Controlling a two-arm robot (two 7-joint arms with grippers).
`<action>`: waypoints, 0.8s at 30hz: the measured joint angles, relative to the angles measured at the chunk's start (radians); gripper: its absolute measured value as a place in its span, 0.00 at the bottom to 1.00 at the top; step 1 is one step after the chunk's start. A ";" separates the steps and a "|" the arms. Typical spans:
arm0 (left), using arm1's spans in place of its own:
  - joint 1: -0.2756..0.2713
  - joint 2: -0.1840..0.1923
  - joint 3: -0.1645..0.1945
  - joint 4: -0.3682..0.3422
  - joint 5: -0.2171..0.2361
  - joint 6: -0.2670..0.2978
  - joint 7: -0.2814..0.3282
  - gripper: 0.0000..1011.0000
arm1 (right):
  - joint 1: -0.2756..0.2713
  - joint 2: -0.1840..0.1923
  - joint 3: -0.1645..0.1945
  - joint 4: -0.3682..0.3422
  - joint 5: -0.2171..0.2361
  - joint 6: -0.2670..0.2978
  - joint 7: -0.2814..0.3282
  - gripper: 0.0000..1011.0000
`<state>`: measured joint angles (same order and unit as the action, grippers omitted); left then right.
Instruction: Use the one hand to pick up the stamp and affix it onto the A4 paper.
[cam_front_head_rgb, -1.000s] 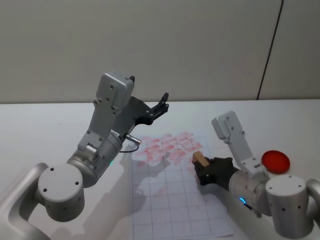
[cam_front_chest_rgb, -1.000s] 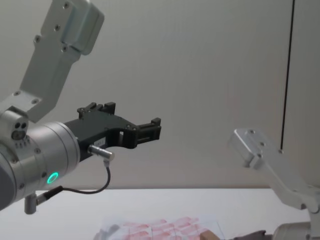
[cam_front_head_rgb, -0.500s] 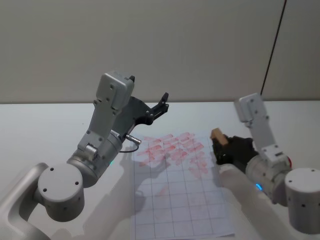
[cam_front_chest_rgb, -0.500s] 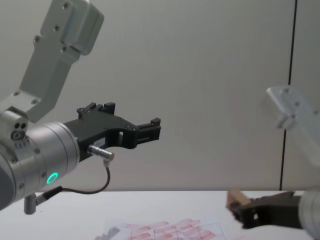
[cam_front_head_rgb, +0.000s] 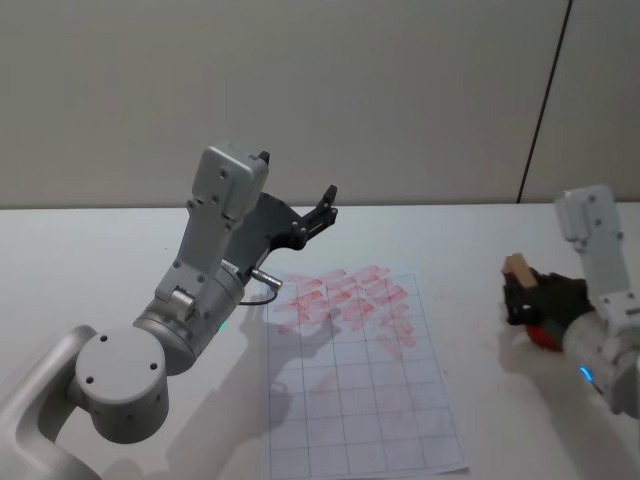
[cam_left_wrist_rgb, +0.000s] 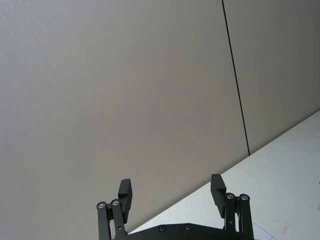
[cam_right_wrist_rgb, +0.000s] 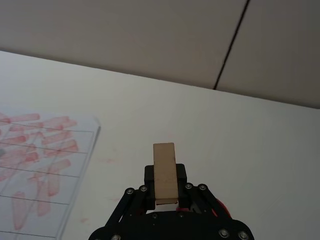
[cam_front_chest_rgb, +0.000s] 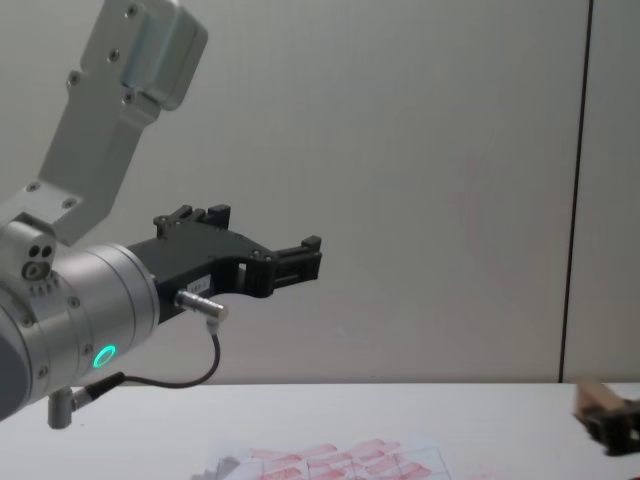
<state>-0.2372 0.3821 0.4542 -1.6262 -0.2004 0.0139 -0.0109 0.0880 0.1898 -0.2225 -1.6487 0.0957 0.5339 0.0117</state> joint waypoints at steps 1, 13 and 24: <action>0.000 0.000 0.000 0.000 0.000 0.000 0.000 0.99 | -0.004 0.004 0.005 -0.001 0.003 0.002 -0.004 0.22; 0.000 0.000 0.000 0.000 0.000 0.000 0.000 0.99 | -0.029 0.033 0.044 0.005 0.038 0.022 -0.031 0.22; 0.000 0.000 0.000 0.000 0.000 0.000 0.000 0.99 | -0.027 0.033 0.055 0.031 0.047 0.026 -0.026 0.22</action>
<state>-0.2372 0.3821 0.4542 -1.6262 -0.2004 0.0139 -0.0109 0.0614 0.2230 -0.1672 -1.6176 0.1425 0.5599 -0.0147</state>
